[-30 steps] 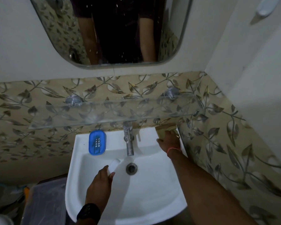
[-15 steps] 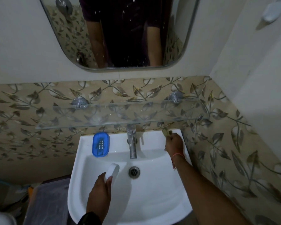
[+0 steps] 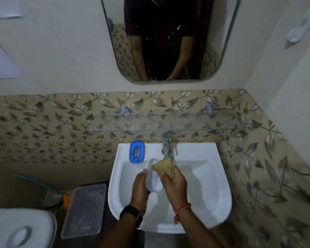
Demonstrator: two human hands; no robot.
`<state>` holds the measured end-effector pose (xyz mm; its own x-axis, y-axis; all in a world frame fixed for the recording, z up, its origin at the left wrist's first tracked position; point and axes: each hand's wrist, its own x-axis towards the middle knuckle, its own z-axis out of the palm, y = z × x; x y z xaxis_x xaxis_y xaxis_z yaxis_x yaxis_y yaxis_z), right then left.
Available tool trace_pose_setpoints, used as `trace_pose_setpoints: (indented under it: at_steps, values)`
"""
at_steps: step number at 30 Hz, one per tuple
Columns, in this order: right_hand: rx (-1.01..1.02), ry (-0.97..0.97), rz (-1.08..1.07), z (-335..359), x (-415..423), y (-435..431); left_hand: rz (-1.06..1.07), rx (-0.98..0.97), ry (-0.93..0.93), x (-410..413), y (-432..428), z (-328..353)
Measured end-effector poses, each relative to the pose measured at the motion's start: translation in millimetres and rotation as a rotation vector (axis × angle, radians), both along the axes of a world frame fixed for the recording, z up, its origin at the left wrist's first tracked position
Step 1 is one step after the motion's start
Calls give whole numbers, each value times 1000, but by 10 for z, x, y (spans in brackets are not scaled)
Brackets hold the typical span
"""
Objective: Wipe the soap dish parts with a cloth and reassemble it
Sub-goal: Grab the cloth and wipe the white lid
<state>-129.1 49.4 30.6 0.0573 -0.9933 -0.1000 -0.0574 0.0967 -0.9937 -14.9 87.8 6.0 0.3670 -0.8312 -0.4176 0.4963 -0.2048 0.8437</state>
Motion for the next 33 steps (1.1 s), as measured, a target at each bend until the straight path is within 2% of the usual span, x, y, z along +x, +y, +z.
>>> trace_pose_setpoints:
  at_steps: [7,11,15,19,22,25,27,31,33]
  values:
    - [-114,302,30,229,255,180,-57,-1,176,-197,-42,253]
    - [-238,489,118,261,94,189,-87,-40,94,-246,-37,361]
    - [-279,594,4,317,14,109,-124,-108,53,-364,1,413]
    - [-206,465,-107,431,-5,-104,-154,-138,91,-428,36,428]
    - [-277,392,75,467,-38,-68,-158,-153,72,-355,9,471]
    - [-311,529,230,400,-118,19,-149,-141,20,-279,-39,534]
    - [-275,509,146,381,-129,100,-159,-133,-18,-297,-56,552]
    - [-59,334,-195,483,-51,55,-178,-152,-38,-427,-55,549]
    - [7,266,-268,572,-41,-66,-193,-162,-50,-487,-31,557]
